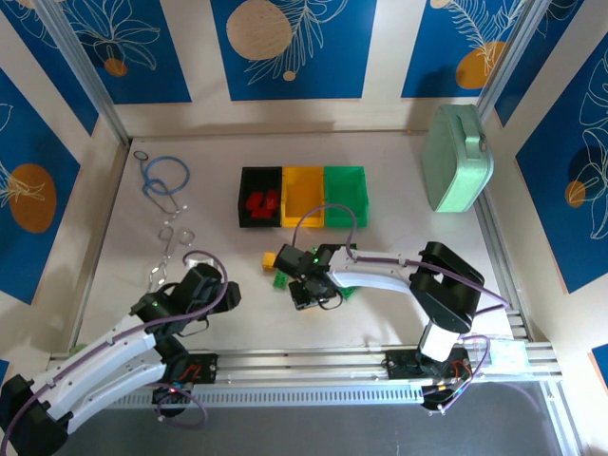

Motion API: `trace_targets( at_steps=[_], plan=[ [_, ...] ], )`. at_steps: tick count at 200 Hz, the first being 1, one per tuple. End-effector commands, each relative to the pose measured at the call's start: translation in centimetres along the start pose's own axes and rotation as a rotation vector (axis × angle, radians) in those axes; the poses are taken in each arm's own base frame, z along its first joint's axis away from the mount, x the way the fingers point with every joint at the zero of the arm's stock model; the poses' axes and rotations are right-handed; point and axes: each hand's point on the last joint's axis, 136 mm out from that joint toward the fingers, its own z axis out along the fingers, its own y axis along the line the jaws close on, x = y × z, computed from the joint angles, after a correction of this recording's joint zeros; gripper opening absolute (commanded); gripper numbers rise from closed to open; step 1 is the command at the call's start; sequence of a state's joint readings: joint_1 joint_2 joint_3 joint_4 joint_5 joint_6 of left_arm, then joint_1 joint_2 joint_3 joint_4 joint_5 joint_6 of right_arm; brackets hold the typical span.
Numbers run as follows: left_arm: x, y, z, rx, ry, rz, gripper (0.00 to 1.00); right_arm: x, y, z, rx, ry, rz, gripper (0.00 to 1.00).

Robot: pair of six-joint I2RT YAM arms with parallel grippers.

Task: Sort the legos into containers by color
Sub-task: Pick up the lego from the bottom-center of the table.

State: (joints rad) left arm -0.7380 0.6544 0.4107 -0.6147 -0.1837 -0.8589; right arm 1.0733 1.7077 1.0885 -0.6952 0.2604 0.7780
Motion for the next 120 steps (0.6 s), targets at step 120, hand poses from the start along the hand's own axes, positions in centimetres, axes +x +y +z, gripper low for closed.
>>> trace_targets(
  at_steps=[120],
  plan=[
    [1.7, -1.1, -0.3, 0.066, 0.025, 0.014, 0.57, -19.9, -3.9, -10.5, -0.083, -0.276, 0.047, 0.28]
  ],
)
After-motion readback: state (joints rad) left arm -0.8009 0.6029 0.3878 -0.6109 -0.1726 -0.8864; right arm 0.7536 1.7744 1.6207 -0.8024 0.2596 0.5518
